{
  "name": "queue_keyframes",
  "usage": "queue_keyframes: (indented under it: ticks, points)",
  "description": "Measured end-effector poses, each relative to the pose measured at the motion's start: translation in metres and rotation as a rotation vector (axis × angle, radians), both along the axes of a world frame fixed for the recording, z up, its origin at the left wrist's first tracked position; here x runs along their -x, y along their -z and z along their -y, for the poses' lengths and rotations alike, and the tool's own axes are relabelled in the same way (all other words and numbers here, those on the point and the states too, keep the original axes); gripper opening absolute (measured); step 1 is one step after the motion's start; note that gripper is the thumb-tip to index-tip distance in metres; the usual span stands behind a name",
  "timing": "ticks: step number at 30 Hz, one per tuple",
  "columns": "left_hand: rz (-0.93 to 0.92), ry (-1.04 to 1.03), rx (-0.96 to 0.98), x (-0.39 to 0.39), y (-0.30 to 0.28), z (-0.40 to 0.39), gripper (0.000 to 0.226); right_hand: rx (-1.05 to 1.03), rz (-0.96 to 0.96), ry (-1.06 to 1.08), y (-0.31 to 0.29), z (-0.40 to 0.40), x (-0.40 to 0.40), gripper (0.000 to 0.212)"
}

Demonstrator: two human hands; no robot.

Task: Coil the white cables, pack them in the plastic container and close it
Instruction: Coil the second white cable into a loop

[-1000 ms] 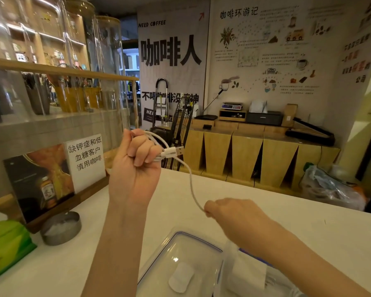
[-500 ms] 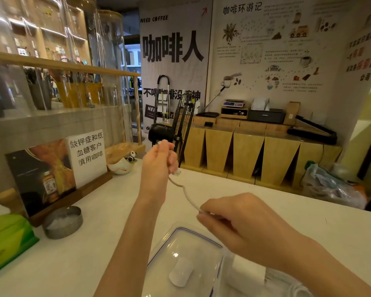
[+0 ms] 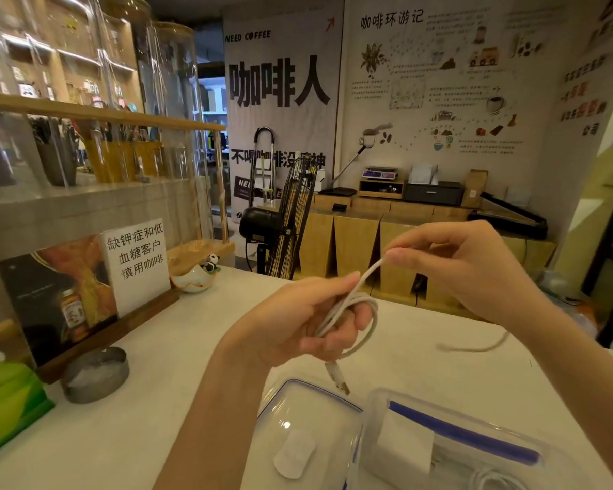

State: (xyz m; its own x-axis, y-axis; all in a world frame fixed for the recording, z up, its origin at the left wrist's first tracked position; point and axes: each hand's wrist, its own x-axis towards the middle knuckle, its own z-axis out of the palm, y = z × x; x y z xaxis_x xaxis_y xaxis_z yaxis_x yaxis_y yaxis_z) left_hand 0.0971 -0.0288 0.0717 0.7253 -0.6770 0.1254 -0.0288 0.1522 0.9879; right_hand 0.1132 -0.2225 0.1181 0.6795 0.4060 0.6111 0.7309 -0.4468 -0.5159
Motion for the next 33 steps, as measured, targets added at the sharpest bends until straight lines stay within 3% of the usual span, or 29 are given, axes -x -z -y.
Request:
queue_keyframes:
  ticks: [5,10,16,18,21,25,28,33]
  points:
    - [-0.309,0.376,0.521,-0.003,-0.006,-0.004,0.036,0.061,-0.091,-0.072,0.006,-0.003,0.000,0.019]
    - [-0.361,0.223,0.841,-0.006,-0.006,-0.006,0.029,0.188,-0.007,-0.025,0.009,-0.012,0.001,0.024]
    - [-0.194,-0.015,0.949,-0.011,-0.003,-0.010,0.040,0.356,-0.043,-0.043,0.036,-0.027,-0.001,0.019]
    - [-0.049,-0.299,0.847,-0.009,-0.004,-0.006,0.042,0.392,-0.076,-0.045,0.045,-0.031,-0.001,0.016]
    - [0.205,-0.661,0.629,-0.010,-0.002,0.001,0.035,0.460,-0.086,-0.043,0.057,-0.038,0.001,0.032]
    - [0.500,-0.901,0.181,-0.018,0.010,0.010,0.028,0.497,0.052,-0.018,0.057,-0.040,0.007,0.032]
    - [0.628,-0.912,-0.088,-0.022,0.018,0.017,0.024,0.529,0.181,0.027,0.049,-0.036,0.010,0.032]
    - [0.562,-0.710,-0.382,-0.021,0.021,0.021,0.029,0.476,0.281,-0.022,0.028,-0.024,0.016,0.028]
